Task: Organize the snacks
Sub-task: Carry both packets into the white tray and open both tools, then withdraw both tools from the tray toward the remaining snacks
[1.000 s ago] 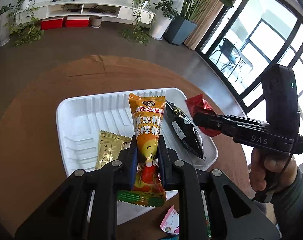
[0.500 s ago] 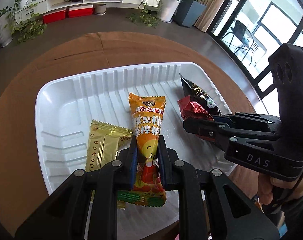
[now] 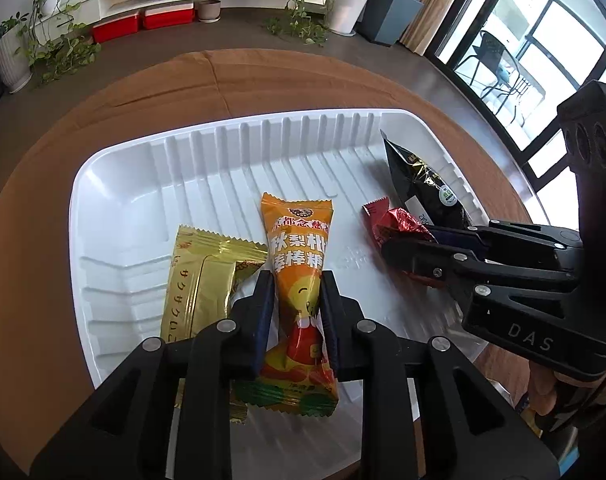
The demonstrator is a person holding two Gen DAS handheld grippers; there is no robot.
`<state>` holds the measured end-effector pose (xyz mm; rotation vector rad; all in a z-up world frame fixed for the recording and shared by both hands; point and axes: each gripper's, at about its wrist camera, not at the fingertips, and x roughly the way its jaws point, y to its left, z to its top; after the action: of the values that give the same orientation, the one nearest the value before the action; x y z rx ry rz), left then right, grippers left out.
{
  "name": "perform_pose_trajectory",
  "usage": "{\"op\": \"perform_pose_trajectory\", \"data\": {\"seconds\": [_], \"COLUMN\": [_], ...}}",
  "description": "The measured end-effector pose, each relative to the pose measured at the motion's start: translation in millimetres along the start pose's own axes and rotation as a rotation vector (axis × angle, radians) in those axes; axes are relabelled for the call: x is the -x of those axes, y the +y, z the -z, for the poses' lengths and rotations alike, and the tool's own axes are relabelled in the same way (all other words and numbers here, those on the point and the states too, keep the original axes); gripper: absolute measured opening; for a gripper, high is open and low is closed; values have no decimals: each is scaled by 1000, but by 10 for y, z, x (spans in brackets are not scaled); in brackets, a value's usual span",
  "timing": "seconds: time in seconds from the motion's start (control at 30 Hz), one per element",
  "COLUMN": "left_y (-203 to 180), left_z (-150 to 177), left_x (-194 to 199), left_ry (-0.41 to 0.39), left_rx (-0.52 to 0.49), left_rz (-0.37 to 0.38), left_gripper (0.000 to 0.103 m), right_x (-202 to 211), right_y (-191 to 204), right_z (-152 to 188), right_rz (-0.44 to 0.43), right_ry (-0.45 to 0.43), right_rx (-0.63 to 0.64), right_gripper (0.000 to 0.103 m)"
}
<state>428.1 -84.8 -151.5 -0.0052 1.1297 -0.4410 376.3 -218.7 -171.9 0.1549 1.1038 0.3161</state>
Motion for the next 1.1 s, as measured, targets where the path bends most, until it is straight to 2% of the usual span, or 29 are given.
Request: {"op": "perform_pose_trajectory", "data": {"seconds": [0.1,0.13,0.17,0.37,0.47,0.5,0.67,0.73,0.8,1.1], "left_y": [-20,-14,3,16,13,16,34,51,66,27], "left_z": [17,17,19,72,77,83,163,222,314,1123], "left_x": [4,12,32,231,387,446,778,933,1095,1813], "left_ry": [-3,-6,-11,-43,-66,-73,-116,-134,-152,-235], "left_rx": [-6,-7,-6,3,-4,-3,9,13,20,54], "left_rz": [-5,-11,-11,-28,-42,-48,-59,-62,-59,14], "left_gripper": [24,29,39,69,76,77,98,102,102,102], "right_x": [30,39,67,298,464,513,767,867,974,1359], "right_y": [12,24,36,78,69,61,-11,-40,-57,-68], "right_z": [9,10,14,39,64,77,173,241,326,879], "right_rz": [-2,-1,3,17,6,0,-48,-77,-98,-157], "right_ry": [-2,-5,-11,-53,-83,-92,-137,-146,-151,-182], "right_rx": [10,14,20,37,30,24,-27,-50,-58,-85], "right_gripper": [30,35,37,56,60,65,77,82,84,86]}}
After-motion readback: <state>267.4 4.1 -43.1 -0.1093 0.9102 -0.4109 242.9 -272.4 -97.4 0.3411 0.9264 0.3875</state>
